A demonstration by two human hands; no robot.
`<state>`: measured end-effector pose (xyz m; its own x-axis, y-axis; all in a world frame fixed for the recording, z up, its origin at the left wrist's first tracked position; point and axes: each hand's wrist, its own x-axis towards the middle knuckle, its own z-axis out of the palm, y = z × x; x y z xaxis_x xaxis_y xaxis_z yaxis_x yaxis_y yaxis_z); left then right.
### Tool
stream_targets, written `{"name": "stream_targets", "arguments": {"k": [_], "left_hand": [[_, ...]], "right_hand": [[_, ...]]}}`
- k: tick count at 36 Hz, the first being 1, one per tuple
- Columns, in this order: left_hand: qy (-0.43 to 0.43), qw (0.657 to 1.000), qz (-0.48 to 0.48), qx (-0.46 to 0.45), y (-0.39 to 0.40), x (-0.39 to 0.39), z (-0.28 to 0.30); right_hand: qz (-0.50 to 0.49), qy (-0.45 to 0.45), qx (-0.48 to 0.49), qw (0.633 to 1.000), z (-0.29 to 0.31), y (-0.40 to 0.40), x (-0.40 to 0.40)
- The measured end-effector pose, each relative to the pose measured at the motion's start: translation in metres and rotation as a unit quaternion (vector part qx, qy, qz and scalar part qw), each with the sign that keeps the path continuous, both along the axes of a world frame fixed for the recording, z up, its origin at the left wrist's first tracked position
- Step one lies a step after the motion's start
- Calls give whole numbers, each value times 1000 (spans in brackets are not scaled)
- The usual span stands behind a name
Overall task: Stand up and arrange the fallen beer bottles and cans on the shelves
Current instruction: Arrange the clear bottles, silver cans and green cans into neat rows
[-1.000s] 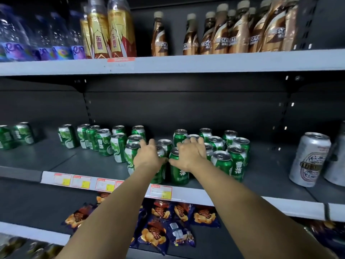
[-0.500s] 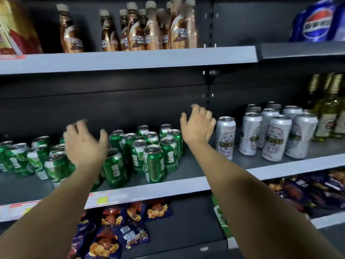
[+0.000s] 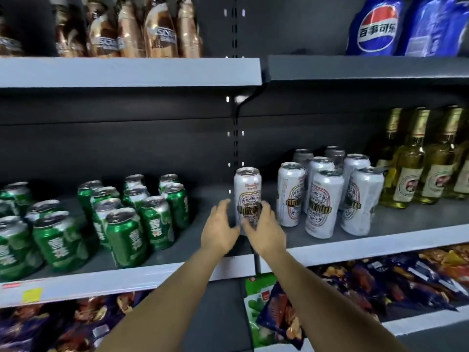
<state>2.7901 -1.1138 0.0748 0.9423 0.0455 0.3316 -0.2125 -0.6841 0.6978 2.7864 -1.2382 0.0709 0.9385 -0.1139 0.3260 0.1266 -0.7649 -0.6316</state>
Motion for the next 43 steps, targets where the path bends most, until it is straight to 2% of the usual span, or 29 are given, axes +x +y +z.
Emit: {"name": "stream_targets", "arguments": {"k": [9, 13, 17, 20, 22, 28, 33, 36, 38, 40, 41, 43], "left_hand": [[100, 988, -47, -104, -22, 38, -12], [92, 983, -32, -152, -25, 47, -19], [83, 977, -12, -195, -24, 52, -19], [79, 979, 4, -190, -18, 58, -18], [82, 977, 12, -195, -13, 65, -18], [90, 977, 31, -191, -10, 78, -20], [102, 977, 18, -186, -12, 78, -22], [19, 985, 70, -155, -19, 66, -21], [-110, 977, 152, -97, -24, 51, -14], [-219, 959, 169, -60, -32, 34, -6], [-239, 958, 151, -42, -37, 27, -2], [-222, 969, 104, -11, -47, 23, -1]], "right_hand": [[19, 7, 7, 1000, -16, -14, 23], [-7, -17, 12, 1000, -14, -11, 23], [-32, -135, 25, 990, -11, -11, 22], [-58, -254, 18, 965, -9, -13, 27], [-91, -285, 10, 954, -7, -16, 31], [-113, -291, -8, 950, -18, -27, 37], [-93, -270, 18, 958, -20, -28, 35], [-92, -257, 13, 962, -21, -30, 35], [-85, -254, 8, 964, -21, -30, 35], [-73, -255, 8, 964, -19, -30, 34], [-67, -255, 9, 965, -18, -30, 33], [-55, -251, 11, 966, -17, -33, 30]]}}
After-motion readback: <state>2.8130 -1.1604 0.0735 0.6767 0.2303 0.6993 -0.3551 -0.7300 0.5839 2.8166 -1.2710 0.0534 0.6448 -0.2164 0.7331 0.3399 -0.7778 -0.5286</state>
